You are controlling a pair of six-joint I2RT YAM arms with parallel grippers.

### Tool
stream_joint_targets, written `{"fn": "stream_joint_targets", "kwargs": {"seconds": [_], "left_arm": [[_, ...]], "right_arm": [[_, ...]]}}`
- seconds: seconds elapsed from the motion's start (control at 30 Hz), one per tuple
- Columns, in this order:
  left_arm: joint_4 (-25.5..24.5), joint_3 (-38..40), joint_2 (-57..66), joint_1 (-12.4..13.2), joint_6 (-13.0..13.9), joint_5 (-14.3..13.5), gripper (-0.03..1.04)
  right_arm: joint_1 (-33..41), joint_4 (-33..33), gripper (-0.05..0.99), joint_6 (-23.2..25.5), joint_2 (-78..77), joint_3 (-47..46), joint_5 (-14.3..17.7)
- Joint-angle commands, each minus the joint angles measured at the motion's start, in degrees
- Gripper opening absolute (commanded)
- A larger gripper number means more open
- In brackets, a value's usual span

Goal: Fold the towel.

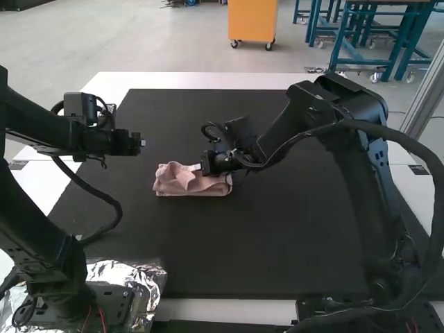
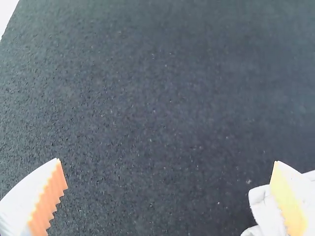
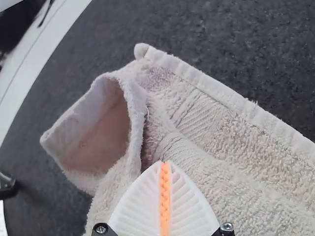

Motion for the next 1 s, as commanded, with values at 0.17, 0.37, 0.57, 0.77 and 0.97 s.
{"fn": "stream_joint_targets", "kwargs": {"seconds": [0.17,0.37,0.57,0.77,0.97], "left_arm": [[1.39,1.46,2.12,0.4,-0.24,0.19,0.97],[1.3,1.37,2.3,0.4,-0.24,0.19,0.97],[1.39,1.28,2.3,0.4,-0.24,0.19,0.97],[1.57,1.37,2.3,0.49,-0.24,0.19,0.97],[1.48,1.46,2.3,0.31,-0.24,0.19,0.97]], "right_arm": [[2.77,1.85,-0.02,2.76,1.12,2.41,-1.71],[3.56,1.85,-0.02,2.85,3.32,4.43,-1.71],[3.65,2.11,-0.02,2.85,6.66,7.07,-1.71],[3.65,2.37,-0.02,2.76,9.91,9.88,-1.71],[4.44,2.46,-0.02,2.41,11.41,11.03,-1.35]]}}
